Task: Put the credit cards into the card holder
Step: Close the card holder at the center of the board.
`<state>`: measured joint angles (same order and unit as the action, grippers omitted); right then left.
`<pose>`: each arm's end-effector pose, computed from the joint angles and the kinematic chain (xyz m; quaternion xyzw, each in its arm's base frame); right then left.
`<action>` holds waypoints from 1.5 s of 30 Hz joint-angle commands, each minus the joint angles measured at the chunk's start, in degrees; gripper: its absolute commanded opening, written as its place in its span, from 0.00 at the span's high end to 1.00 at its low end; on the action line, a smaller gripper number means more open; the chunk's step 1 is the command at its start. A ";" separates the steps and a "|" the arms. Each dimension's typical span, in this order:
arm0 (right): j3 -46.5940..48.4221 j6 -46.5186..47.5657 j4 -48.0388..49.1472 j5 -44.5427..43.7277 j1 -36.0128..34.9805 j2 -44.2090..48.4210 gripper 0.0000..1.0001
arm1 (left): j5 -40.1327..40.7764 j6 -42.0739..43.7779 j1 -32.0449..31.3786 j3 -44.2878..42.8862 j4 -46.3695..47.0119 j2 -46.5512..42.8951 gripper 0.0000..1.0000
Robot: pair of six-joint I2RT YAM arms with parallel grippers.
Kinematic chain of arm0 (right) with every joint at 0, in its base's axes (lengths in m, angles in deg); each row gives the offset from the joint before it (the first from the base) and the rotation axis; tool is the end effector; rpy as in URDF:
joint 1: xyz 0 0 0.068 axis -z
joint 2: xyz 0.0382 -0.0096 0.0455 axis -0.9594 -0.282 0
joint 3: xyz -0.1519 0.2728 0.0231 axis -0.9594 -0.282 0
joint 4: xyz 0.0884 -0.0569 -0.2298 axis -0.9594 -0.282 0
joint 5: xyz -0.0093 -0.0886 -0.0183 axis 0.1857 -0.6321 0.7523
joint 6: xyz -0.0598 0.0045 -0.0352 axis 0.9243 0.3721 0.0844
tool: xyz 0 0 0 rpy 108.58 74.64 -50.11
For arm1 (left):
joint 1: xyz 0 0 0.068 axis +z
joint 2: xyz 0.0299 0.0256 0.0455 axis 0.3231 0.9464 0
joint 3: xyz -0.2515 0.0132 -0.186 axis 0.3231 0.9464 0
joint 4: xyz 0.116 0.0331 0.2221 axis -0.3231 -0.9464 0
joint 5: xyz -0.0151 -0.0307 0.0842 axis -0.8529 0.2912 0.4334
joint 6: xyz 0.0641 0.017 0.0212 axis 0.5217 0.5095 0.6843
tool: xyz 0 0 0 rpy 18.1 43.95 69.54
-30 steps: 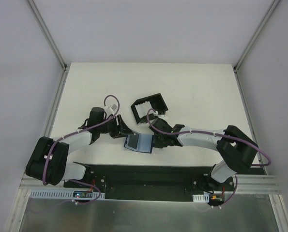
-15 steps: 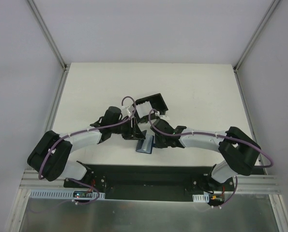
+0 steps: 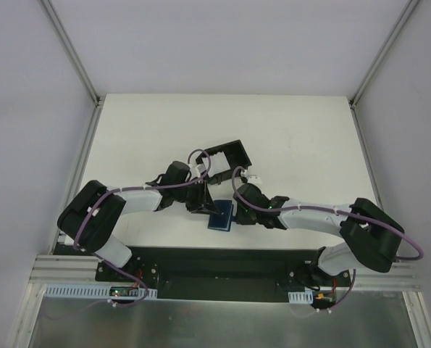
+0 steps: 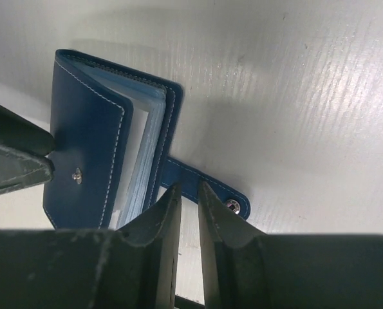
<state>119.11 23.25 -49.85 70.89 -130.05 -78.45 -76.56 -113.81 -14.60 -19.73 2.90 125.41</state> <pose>0.1612 0.2221 0.1943 -0.1615 0.9225 0.1669 0.3082 0.2233 -0.1874 0.1887 0.0669 0.8644 -0.4735 0.1553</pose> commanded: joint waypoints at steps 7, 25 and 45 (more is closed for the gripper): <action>-0.82 1.64 -1.16 -2.75 0.26 8.24 0.77 | 3.27 5.67 -0.65 -2.41 -6.85 1.13 0.68; -13.47 -4.51 0.32 0.31 7.99 23.29 0.69 | 5.64 9.01 -1.35 -5.04 -10.54 -1.59 0.69; -9.34 -4.25 10.70 10.08 8.35 10.01 0.79 | 10.73 14.38 -6.80 -7.77 -15.38 0.70 0.74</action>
<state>107.55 19.03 -41.94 79.13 -121.70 -67.61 -68.13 -100.70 -20.24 -26.86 -11.13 125.58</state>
